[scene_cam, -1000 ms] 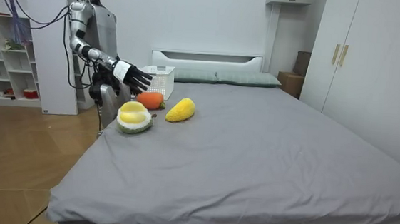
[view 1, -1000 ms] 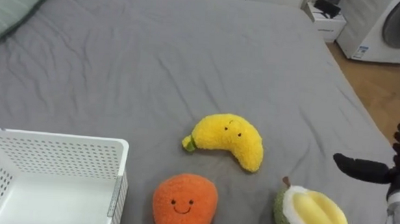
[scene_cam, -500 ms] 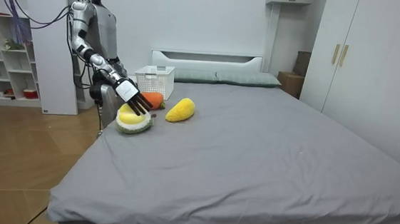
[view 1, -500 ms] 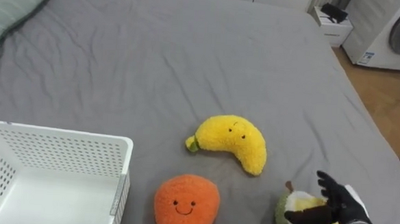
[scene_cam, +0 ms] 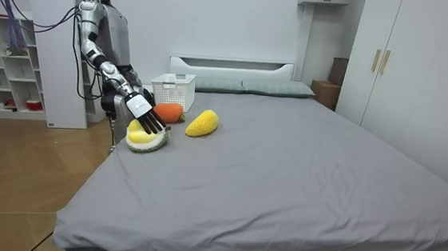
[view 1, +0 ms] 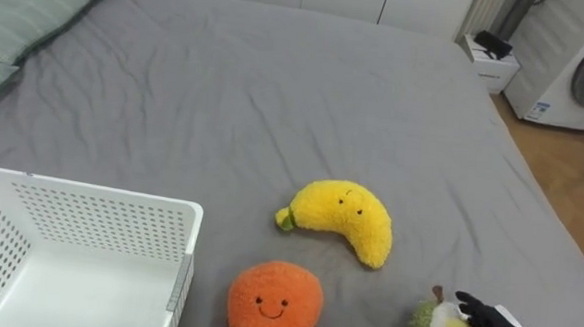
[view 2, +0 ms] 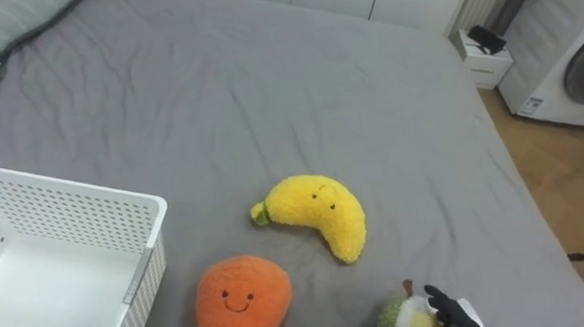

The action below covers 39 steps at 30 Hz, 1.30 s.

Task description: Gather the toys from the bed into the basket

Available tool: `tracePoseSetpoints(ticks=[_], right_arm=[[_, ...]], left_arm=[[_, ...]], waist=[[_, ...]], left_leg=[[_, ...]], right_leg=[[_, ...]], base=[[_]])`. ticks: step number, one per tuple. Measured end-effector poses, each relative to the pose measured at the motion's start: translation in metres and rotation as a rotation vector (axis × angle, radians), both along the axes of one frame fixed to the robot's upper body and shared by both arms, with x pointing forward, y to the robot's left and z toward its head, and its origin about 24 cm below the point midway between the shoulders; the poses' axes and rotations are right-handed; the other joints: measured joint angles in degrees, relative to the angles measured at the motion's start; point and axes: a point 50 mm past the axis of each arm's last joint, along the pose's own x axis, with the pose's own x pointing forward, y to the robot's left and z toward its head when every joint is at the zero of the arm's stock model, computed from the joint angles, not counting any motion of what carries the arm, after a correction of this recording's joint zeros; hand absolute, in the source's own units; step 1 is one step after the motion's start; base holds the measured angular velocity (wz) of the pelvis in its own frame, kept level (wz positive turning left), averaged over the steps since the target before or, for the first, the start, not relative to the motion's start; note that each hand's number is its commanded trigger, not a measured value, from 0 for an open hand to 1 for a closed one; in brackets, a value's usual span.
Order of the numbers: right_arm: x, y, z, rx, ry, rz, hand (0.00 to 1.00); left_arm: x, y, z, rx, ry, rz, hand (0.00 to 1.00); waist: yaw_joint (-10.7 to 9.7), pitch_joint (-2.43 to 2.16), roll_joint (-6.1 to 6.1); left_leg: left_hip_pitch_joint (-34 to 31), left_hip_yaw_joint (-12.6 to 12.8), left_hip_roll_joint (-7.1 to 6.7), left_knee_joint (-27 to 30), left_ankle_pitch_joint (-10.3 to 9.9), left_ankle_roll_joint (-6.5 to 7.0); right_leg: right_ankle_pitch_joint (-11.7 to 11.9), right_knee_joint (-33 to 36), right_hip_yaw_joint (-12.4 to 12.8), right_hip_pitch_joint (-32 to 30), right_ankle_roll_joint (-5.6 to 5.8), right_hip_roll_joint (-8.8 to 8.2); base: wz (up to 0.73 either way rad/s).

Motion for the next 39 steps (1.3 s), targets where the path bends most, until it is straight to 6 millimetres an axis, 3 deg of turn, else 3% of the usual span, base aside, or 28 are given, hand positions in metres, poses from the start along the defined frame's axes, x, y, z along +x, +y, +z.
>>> tracePoseSetpoints(ticks=[1, 2, 18, 30, 39], right_arm=[[0.000, 0.000, -0.001, 0.000, 0.006, -0.002, 0.75], [0.000, -0.001, -0.002, -0.003, 0.008, 0.001, 1.00], [-0.001, -0.005, -0.002, -0.070, 0.029, 0.013, 1.00], [-0.006, 0.004, -0.009, -0.029, 0.062, 0.018, 1.00], [0.020, 0.010, 0.013, -0.043, -0.065, 0.067, 1.00]], left_arm=[[0.000, 0.000, 0.000, 0.000, 0.000, 0.000, 0.00], [0.000, 0.000, 0.000, 0.000, -0.001, 0.000, 0.00], [0.001, -0.002, 0.000, 0.013, 0.001, -0.015, 0.00], [0.001, -0.002, 0.000, 0.011, 0.001, -0.014, 0.00], [0.003, -0.002, 0.000, 0.001, -0.004, -0.020, 0.00]], waist=[[0.0, 0.01, -0.02], [0.0, 0.02, -0.04], [-0.1, 0.13, 0.16], [-0.2, 0.21, 0.34], [-0.2, 0.48, 0.43]], left_leg=[[0.0, -0.1, -0.01, 0.0, 0.0, 0.00], [-0.1, -0.1, -0.03, 0.0, 0.0, 0.00], [-0.1, -0.3, -0.05, 0.0, 0.0, 0.00], [0.0, -0.3, -0.05, 0.0, 0.0, 0.00], [-0.5, -0.3, -0.16, 0.0, 0.0, 0.02]], right_leg=[[0.0, 0.0, 0.0, 0.0, 0.01, 0.01], [0.0, 0.0, -0.1, 0.0, 0.01, 0.01], [0.0, 0.0, 0.0, 0.0, 0.01, 0.00], [0.0, 0.0, 0.0, -0.2, 0.01, 0.04], [0.0, 0.1, -0.1, -0.7, 0.03, -0.01]], base=[[0.00], [0.03], [0.00], [0.00], [0.00]])
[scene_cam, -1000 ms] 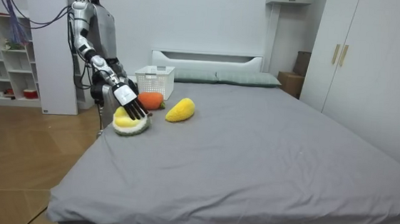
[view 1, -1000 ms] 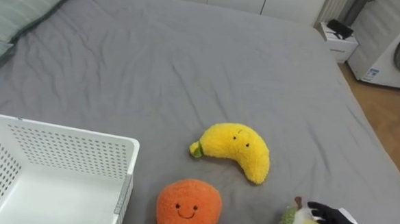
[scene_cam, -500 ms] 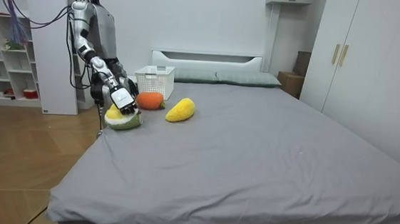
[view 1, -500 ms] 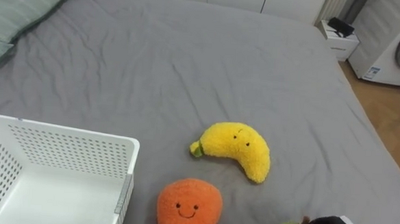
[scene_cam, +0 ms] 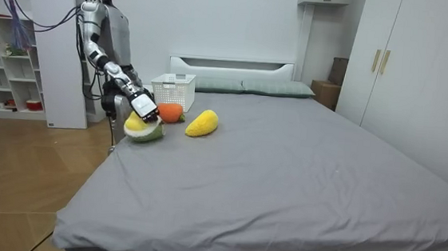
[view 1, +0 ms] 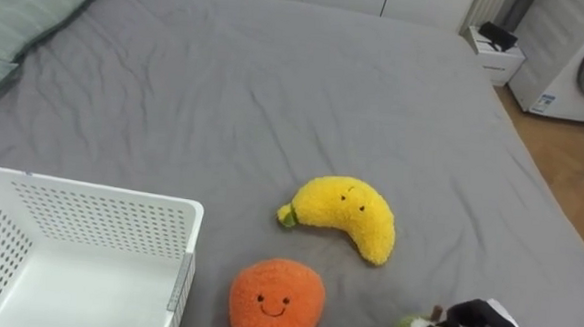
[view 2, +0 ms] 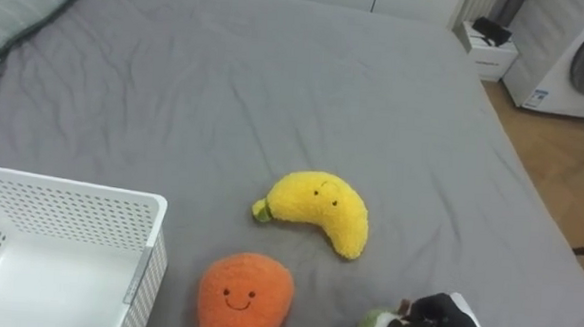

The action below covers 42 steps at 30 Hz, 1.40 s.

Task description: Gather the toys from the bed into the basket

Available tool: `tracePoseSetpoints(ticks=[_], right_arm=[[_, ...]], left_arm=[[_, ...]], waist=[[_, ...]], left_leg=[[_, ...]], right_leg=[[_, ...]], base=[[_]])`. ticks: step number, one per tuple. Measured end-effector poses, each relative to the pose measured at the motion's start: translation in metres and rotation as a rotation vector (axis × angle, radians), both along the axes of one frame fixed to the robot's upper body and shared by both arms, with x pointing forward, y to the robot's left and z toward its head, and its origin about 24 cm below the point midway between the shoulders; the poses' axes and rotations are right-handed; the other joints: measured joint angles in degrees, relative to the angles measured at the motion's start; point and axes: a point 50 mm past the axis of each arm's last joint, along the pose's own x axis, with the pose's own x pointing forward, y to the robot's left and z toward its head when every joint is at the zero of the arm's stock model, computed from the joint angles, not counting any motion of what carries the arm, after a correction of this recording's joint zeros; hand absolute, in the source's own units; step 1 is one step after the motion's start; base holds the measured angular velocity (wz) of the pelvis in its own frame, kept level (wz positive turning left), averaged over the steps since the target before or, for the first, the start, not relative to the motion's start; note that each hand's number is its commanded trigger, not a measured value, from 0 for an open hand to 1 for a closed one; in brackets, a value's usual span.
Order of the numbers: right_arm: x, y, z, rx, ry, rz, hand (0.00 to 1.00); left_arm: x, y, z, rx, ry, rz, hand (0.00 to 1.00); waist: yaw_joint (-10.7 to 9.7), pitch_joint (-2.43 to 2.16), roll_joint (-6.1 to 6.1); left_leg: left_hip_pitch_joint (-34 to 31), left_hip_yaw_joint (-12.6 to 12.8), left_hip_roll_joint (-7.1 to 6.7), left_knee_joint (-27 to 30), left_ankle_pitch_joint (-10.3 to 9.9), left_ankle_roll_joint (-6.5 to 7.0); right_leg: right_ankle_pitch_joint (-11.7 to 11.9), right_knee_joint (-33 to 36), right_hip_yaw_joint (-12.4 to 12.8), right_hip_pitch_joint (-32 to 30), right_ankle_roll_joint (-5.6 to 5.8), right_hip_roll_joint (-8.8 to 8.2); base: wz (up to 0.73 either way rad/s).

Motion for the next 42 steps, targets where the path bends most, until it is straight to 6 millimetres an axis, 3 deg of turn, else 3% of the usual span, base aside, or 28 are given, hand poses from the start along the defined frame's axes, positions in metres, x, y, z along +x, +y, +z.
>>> tracePoseSetpoints(ticks=[3, 9, 17, 22, 26, 30, 34, 42], right_arm=[[0.008, 0.002, 0.009, -0.003, -0.045, 0.024, 1.00], [0.027, 0.009, 0.033, -0.038, -0.157, 0.087, 1.00], [0.048, 0.016, 0.066, -0.070, -0.255, 0.172, 1.00], [0.074, 0.025, 0.096, -0.050, -0.392, 0.194, 1.00], [0.094, 0.031, 0.116, -0.049, -0.473, 0.213, 1.00], [0.103, 0.035, 0.126, -0.031, -0.513, 0.219, 1.00], [0.107, 0.041, 0.131, -0.020, -0.524, 0.247, 1.00], [0.124, 0.067, 0.145, 0.016, -0.558, 0.348, 1.00]], left_arm=[[0.001, 0.000, 0.000, -0.006, -0.002, -0.003, 0.00], [0.004, 0.000, 0.001, -0.008, -0.013, -0.008, 0.00], [0.008, 0.000, 0.001, -0.007, -0.009, -0.007, 0.00], [0.011, 0.000, 0.001, -0.003, -0.017, -0.007, 0.00], [0.017, 0.000, 0.002, 0.001, -0.038, -0.016, 0.00], [0.024, -0.001, 0.002, 0.001, -0.054, -0.023, 0.00], [0.033, -0.002, 0.003, -0.003, -0.076, -0.031, 0.00], [0.037, -0.006, 0.002, -0.009, -0.075, -0.055, 0.00]], waist=[[0.0, -0.07, -0.15], [0.1, 0.24, 0.27], [0.2, 0.35, -0.39], [1.6, 0.38, -0.51], [2.8, 0.07, -0.99], [3.3, -0.03, -1.16], [5.4, 0.05, -0.97], [7.3, 0.12, -0.92]], left_leg=[[-0.2, -0.1, -0.03, 0.0, 0.0, 0.02], [-0.3, -0.2, -0.01, 0.0, 0.1, 0.04], [-0.7, -0.1, -0.10, 0.0, 0.1, 0.11], [-0.9, 0.2, -0.05, 0.0, 0.1, 0.11], [-1.2, -0.2, -0.06, 0.0, 0.1, 0.11], [-1.6, -1.1, -0.09, 0.4, 0.1, 0.12], [-2.2, -1.3, -0.07, 0.8, 0.1, 0.11], [-2.8, -2.4, -0.22, 1.1, 0.1, 0.11]], right_leg=[[0.0, 0.0, -0.1, 0.0, 0.00, 0.00], [0.0, 0.2, 0.1, -0.2, 0.01, -0.03], [0.0, 1.0, 0.2, -1.1, 0.06, -0.14], [0.0, 1.2, 0.2, -1.2, 0.04, -0.13], [0.0, 1.0, -0.2, -1.1, 0.04, -0.15], [0.0, 1.0, -1.3, -0.9, 0.04, -0.26], [0.0, 1.1, -1.5, -1.1, 0.04, -0.30], [0.0, 1.1, -3.3, -1.0, 0.04, -0.50]], base=[[0.01], [0.00], [-0.01], [-0.03], [0.05], [0.14], [0.01], [0.07]])
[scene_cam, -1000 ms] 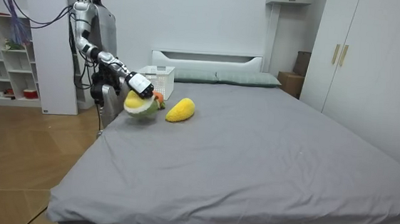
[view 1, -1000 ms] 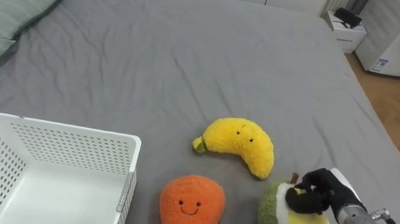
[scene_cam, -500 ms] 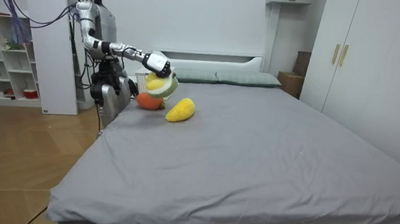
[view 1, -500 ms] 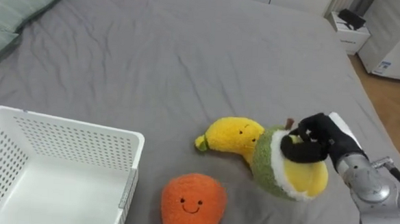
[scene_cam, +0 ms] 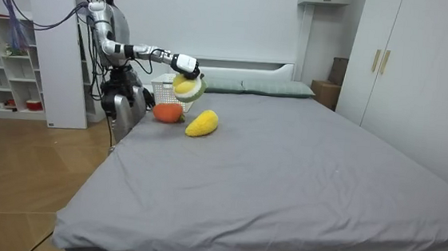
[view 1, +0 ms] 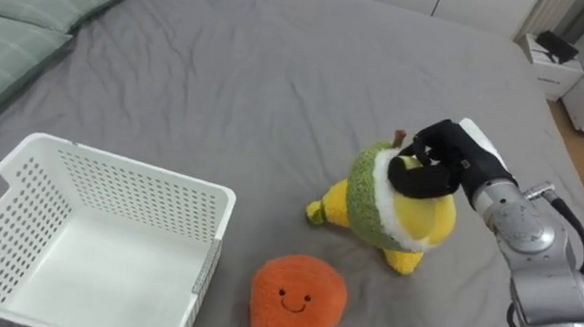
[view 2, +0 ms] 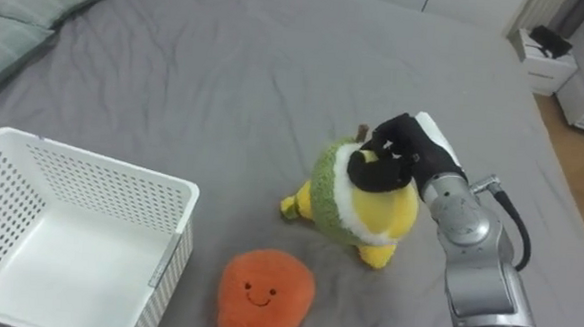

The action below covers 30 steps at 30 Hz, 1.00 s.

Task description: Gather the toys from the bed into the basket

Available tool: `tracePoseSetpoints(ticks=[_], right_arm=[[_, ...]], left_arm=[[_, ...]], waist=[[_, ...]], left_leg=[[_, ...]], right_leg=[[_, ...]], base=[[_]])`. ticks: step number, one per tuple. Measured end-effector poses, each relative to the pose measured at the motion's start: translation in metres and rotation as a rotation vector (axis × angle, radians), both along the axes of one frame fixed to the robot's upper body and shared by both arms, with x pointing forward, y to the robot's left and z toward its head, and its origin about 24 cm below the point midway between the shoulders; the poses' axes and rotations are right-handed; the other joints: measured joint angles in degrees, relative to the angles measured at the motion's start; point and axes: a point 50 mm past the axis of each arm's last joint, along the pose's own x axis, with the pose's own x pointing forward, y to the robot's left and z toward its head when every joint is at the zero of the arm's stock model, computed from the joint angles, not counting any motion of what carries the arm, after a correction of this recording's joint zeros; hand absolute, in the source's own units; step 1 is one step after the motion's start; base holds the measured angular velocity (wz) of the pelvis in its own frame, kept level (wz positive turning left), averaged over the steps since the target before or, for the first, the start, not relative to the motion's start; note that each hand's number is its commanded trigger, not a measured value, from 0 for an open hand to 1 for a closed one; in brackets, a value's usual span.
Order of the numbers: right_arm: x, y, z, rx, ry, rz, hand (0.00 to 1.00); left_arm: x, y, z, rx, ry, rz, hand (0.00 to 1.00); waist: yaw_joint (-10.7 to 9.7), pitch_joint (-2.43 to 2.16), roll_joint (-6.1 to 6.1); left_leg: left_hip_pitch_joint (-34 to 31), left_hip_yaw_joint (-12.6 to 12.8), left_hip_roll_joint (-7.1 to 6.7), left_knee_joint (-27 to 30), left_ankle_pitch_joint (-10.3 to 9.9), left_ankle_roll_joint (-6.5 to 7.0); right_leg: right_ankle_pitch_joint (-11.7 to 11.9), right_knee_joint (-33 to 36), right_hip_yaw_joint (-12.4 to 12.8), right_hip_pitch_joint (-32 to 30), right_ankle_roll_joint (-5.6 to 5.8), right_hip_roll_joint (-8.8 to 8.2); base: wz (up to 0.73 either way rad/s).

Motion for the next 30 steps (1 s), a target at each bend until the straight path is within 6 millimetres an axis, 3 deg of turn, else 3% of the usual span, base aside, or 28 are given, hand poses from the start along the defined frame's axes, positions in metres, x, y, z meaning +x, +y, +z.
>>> tracePoseSetpoints(ticks=[6, 10, 16, 23, 30], right_arm=[[0.007, 0.013, 0.013, 0.000, -0.047, 0.041, 1.00], [0.010, 0.022, 0.016, -0.006, -0.058, 0.072, 1.00], [0.017, 0.042, 0.025, 0.042, -0.095, 0.119, 1.00], [0.026, 0.062, 0.038, 0.051, -0.139, 0.170, 1.00], [0.028, 0.086, 0.045, 0.055, -0.166, 0.245, 1.00]], left_arm=[[0.002, 0.000, 0.003, 0.024, -0.023, -0.010, 0.00], [-0.006, 0.002, 0.002, 0.027, -0.002, -0.003, 0.00], [-0.004, 0.001, 0.002, 0.026, -0.006, -0.006, 0.00], [-0.003, 0.005, 0.006, 0.041, -0.018, -0.003, 0.00], [-0.004, 0.003, 0.005, 0.042, 0.009, -0.019, 0.00]], waist=[[2.3, 0.01, -0.09], [4.5, -0.01, -0.18], [7.1, 0.56, -0.44], [11.6, 0.56, -1.73], [12.9, 0.61, -1.76]], left_leg=[[-2.2, -3.2, -0.58, 0.9, 0.1, 0.09], [-2.7, -5.0, -1.00, 1.2, 0.3, 0.17], [-4.0, -8.0, -1.84, 2.3, 0.6, 0.23], [-5.7, -10.3, -2.66, 3.4, 1.0, 0.43], [-6.2, -11.9, -3.05, 3.4, 1.4, 0.35]], right_leg=[[0.0, -0.6, -4.0, 0.1, 0.01, -0.51], [0.0, -1.2, -6.2, 0.8, 0.05, -0.83], [-0.1, -1.2, -9.4, 1.2, 0.24, -1.73], [-0.2, -1.3, -11.6, 0.7, 0.44, -1.89], [-0.2, -1.2, -13.1, 0.8, 0.54, -2.14]], base=[[0.28], [0.22], [0.26], [0.20], [0.13]])
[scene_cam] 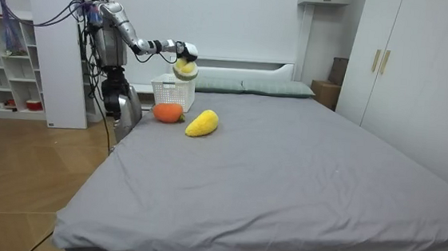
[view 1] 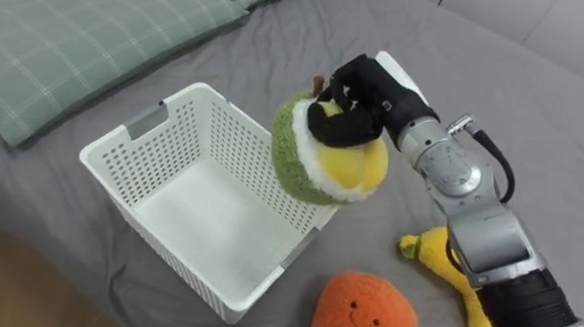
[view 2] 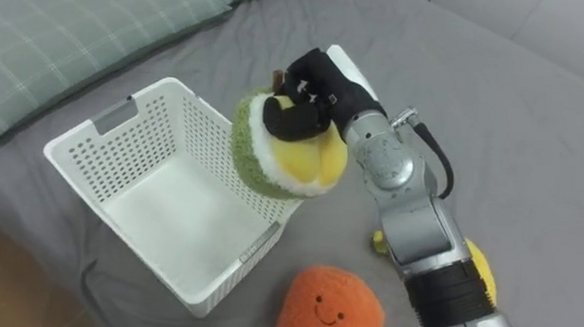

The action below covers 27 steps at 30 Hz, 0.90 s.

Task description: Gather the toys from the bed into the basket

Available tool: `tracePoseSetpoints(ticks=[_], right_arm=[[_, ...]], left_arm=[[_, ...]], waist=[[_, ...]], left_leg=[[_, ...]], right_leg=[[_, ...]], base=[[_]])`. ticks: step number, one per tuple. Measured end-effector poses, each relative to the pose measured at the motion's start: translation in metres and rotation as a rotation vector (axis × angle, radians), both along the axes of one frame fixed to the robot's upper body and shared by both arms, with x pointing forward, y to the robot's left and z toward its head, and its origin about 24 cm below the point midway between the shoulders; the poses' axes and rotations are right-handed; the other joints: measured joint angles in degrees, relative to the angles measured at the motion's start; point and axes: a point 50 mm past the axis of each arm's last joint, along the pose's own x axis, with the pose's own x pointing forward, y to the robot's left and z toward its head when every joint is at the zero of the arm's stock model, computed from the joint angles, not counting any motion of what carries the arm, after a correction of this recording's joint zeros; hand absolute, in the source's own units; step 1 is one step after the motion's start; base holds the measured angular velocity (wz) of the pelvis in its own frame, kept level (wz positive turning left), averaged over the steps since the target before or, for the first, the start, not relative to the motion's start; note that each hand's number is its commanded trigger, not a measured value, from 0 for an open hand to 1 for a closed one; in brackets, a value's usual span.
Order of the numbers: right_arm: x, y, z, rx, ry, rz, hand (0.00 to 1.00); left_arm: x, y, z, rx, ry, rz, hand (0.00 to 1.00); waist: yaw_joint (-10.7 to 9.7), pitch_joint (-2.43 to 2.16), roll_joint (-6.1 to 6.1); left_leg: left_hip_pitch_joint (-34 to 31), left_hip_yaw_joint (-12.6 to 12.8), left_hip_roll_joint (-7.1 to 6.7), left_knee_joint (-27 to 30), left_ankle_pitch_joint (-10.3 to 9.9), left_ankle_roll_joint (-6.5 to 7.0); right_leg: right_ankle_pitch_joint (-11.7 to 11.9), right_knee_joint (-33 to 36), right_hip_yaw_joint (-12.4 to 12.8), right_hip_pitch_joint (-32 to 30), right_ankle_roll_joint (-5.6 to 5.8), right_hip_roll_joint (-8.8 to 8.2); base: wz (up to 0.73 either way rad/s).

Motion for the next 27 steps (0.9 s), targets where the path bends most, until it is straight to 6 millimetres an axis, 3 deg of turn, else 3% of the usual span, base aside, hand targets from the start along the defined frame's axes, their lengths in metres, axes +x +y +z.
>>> tracePoseSetpoints(ticks=[9, 10, 12, 16, 20, 27], right_arm=[[0.006, 0.021, 0.020, 0.021, -0.063, 0.047, 1.00], [0.006, 0.026, 0.022, 0.017, -0.076, 0.060, 0.72], [0.005, 0.037, 0.025, 0.008, -0.100, 0.080, 0.00], [0.002, 0.049, 0.025, -0.026, -0.112, 0.118, 0.00], [0.004, 0.048, 0.020, -0.074, -0.117, 0.097, 0.00], [0.006, 0.047, 0.006, -0.126, -0.087, 0.077, 0.00]], left_arm=[[0.012, -0.003, 0.002, 0.014, -0.025, -0.018, 0.00], [0.013, -0.003, 0.002, 0.013, -0.026, -0.018, 0.00], [0.014, -0.003, 0.002, 0.013, -0.028, -0.018, 0.00], [0.023, -0.004, 0.003, 0.012, -0.048, -0.023, 0.00], [0.029, -0.005, 0.003, 0.010, -0.051, -0.039, 0.00], [0.027, -0.008, 0.000, -0.001, -0.031, -0.049, 0.00]], waist=[[2.0, 0.04, 0.08], [2.1, 0.04, 0.08], [2.1, 0.20, 0.32], [2.2, 0.36, 0.55], [2.3, 0.44, 0.66], [2.1, 0.19, 0.29]], left_leg=[[-1.4, -0.8, -0.26, 0.1, 0.5, -0.03], [-1.4, -0.8, -0.28, 0.1, 0.5, 0.03], [-1.5, -0.9, -0.31, 0.1, 0.6, 0.05], [-1.8, -1.4, -0.53, 0.1, 0.7, 0.09], [-1.4, -1.7, -0.72, -0.2, 1.0, 0.17], [-1.5, -1.9, -0.77, -0.3, 1.1, 0.11]], right_leg=[[0.0, 0.1, -1.0, -1.2, -0.03, -0.19], [0.0, 0.1, -1.1, -1.2, -0.03, -0.20], [0.0, 0.0, -1.3, -1.2, -0.02, -0.19], [0.0, 0.0, -2.0, -1.2, 0.00, -0.33], [0.0, 0.1, -2.4, -0.9, 0.04, -0.54], [0.0, 0.2, -2.5, -0.8, 0.05, -0.53]], base=[[0.04], [0.00], [0.02], [0.07], [0.04], [0.00]])
